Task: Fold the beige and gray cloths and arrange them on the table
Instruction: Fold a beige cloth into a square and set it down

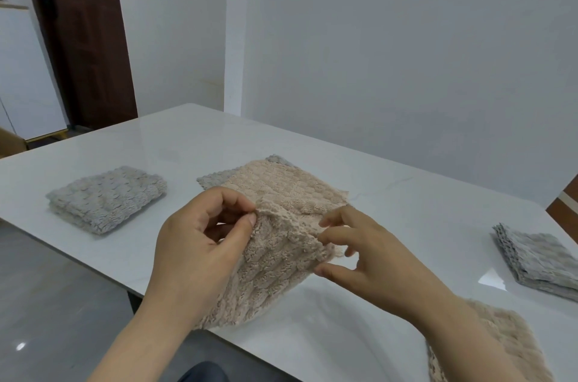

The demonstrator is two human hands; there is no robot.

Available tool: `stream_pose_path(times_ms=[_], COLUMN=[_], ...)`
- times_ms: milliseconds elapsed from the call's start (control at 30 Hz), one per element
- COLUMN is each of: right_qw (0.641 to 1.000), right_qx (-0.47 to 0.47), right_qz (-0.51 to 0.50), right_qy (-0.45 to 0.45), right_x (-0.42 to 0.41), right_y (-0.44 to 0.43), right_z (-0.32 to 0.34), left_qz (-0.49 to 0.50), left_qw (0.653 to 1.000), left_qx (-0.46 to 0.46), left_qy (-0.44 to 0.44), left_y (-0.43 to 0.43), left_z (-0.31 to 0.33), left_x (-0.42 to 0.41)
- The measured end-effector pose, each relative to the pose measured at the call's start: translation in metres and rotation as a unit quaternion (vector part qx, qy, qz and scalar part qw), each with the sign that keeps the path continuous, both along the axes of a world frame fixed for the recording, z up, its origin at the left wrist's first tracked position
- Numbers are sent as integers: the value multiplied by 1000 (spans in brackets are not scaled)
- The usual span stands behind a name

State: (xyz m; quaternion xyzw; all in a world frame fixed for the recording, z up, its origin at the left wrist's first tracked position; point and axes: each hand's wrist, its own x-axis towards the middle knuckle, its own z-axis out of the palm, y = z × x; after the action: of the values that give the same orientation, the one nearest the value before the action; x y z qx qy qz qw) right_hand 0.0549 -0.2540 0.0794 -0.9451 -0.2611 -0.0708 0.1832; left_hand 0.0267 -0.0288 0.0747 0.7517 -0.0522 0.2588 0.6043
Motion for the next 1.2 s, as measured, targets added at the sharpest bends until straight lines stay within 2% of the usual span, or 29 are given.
stream_pose_path(times_ms=[167,367,533,700,833,1000,1200], right_qw=[999,976,956,916,884,878,943], right_qx=[44,210,282,390,452,461,325], right_qz=[27,17,-8,-28,-48,-47,-34], right_qy=[-6,61,79,95,109,121,67], right_x=[4,3,7,11,12,6,3], right_y=[0,-3,-4,0,4,8,26], right_z=[-2,1,0,-3,-7,-20,-36], left_qz=[-8,-9,-65,-80,-73,-62,4], left_qw=[1000,997,994,979,977,987,992], left_qx=[-8,55,71,181,183,132,119], left_qy=[-17,-51,-50,-54,-77,-68,-34], left_y=[4,11,12,11,8,4,7], left_z=[1,-1,-5,-5,2,17,48], left_x=[3,7,8,12,18,30,57])
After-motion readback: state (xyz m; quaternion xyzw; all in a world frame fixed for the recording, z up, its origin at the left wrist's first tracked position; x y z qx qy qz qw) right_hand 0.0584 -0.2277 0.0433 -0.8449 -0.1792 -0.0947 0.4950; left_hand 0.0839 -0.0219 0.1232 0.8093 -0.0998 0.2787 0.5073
